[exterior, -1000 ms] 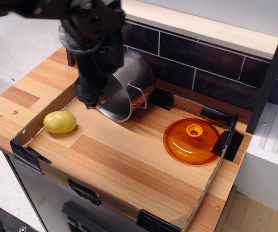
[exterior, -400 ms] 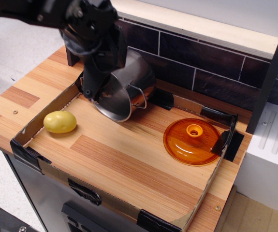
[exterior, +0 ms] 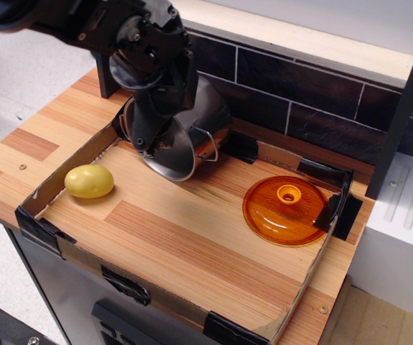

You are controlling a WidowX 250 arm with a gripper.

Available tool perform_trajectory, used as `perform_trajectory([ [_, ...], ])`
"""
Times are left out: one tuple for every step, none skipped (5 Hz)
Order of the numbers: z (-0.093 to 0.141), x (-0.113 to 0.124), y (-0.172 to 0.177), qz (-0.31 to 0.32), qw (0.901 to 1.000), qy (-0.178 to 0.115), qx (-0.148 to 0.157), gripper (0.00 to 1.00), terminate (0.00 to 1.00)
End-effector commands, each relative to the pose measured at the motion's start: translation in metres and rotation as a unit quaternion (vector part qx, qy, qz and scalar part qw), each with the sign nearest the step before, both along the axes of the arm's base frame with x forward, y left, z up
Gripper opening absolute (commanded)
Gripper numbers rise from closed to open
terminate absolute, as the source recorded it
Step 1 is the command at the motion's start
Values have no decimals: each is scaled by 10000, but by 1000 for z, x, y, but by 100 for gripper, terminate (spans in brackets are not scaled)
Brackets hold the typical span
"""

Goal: Upright metal pot

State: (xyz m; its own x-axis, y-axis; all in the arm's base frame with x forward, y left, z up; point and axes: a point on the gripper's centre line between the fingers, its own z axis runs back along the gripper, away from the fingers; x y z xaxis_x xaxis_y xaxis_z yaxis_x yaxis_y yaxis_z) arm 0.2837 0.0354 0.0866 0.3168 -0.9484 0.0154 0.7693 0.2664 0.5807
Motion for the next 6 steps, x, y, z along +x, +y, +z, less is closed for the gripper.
perform_trajectory([
  [8, 24, -3, 152, 9978, -541, 344, 100, 0],
  [3, 25, -3, 309, 9953, -777, 486, 100, 0],
  [1, 27, -1, 408, 9928, -940, 623, 0, 0],
  [1, 26, 2, 554, 9922, -895, 668, 0, 0],
  [5, 24, 5, 863, 9927, -628, 567, 0, 0],
  [10, 20, 10, 1636, 9846, -418, 446, 0, 0],
])
